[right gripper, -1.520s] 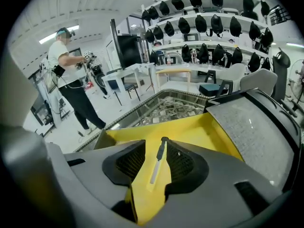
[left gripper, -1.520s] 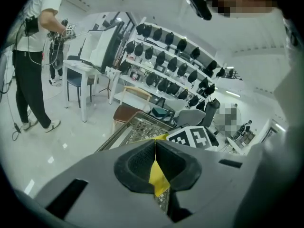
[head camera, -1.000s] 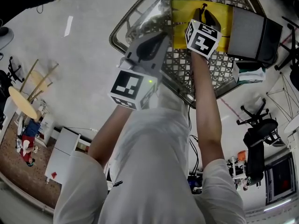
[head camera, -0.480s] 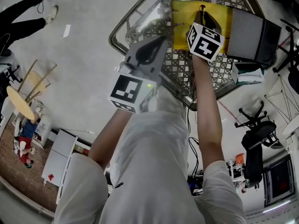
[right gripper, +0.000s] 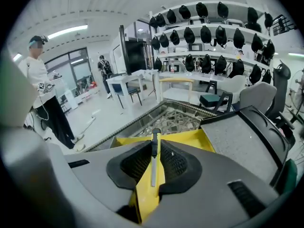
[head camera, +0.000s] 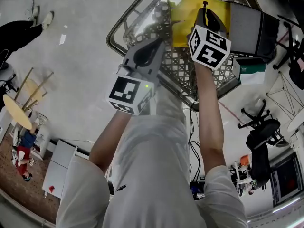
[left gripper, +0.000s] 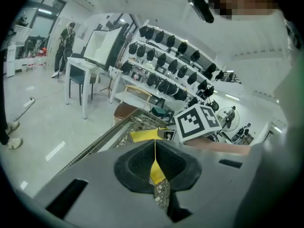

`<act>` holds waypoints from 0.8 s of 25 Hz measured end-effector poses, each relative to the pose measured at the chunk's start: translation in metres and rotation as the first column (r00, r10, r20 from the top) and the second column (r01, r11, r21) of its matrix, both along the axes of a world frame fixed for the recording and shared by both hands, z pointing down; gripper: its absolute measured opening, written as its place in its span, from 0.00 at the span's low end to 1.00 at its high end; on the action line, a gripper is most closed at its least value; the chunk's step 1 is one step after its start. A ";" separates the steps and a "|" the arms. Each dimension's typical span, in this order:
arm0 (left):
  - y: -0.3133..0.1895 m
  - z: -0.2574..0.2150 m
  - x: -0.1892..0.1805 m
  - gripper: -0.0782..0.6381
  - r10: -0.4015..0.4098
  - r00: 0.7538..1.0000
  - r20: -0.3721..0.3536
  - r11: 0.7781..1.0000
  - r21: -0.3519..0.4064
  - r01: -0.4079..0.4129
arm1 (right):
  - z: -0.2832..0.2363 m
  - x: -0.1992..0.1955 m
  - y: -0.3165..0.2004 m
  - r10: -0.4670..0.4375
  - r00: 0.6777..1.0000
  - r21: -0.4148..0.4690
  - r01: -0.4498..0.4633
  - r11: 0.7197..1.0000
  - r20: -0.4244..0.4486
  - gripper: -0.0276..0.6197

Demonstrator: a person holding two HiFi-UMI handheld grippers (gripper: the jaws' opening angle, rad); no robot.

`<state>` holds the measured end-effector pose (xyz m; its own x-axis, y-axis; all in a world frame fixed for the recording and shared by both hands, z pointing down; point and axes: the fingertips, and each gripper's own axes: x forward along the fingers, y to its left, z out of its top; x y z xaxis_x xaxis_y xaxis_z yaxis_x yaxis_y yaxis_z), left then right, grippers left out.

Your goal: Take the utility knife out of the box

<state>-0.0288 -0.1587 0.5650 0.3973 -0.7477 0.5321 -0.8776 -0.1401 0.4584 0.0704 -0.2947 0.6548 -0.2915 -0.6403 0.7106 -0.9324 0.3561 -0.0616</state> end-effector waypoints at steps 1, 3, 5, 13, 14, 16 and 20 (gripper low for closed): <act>-0.001 -0.003 -0.002 0.12 0.001 1.000 0.002 1.000 0.008 -0.001 | -0.009 -0.001 0.000 -0.001 1.000 0.014 0.001 1.000 0.007 0.12; -0.001 -0.015 -0.005 0.12 0.008 1.000 0.008 1.000 0.025 -0.008 | -0.031 0.000 0.004 -0.005 1.000 0.046 0.005 0.999 0.010 0.12; 0.002 -0.029 -0.009 0.12 0.008 1.000 0.013 0.999 0.038 -0.009 | -0.054 0.000 0.011 -0.017 1.000 0.073 0.017 0.997 0.001 0.12; 0.020 -0.102 -0.006 0.12 0.011 0.999 0.033 0.993 0.113 -0.014 | -0.147 0.005 0.041 -0.039 0.998 0.159 0.031 0.987 0.047 0.12; 0.023 -0.110 -0.005 0.12 0.012 0.999 0.032 0.992 0.122 -0.016 | -0.158 0.006 0.045 -0.039 0.998 0.169 0.029 0.985 0.054 0.12; 0.027 -0.126 -0.003 0.12 0.018 0.999 0.034 0.990 0.141 -0.022 | -0.177 0.008 0.051 -0.035 0.997 0.188 0.022 0.982 0.067 0.12; 0.038 -0.152 -0.002 0.12 0.026 0.999 0.046 0.985 0.172 -0.034 | -0.210 0.012 0.071 -0.036 0.995 0.211 0.015 0.977 0.095 0.12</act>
<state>-0.0305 -0.1204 0.4127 0.4002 -0.8178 0.4136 -0.8904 -0.2402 0.3866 0.0828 -0.2237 0.4444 -0.3715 -0.7637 0.5280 -0.9159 0.3946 -0.0737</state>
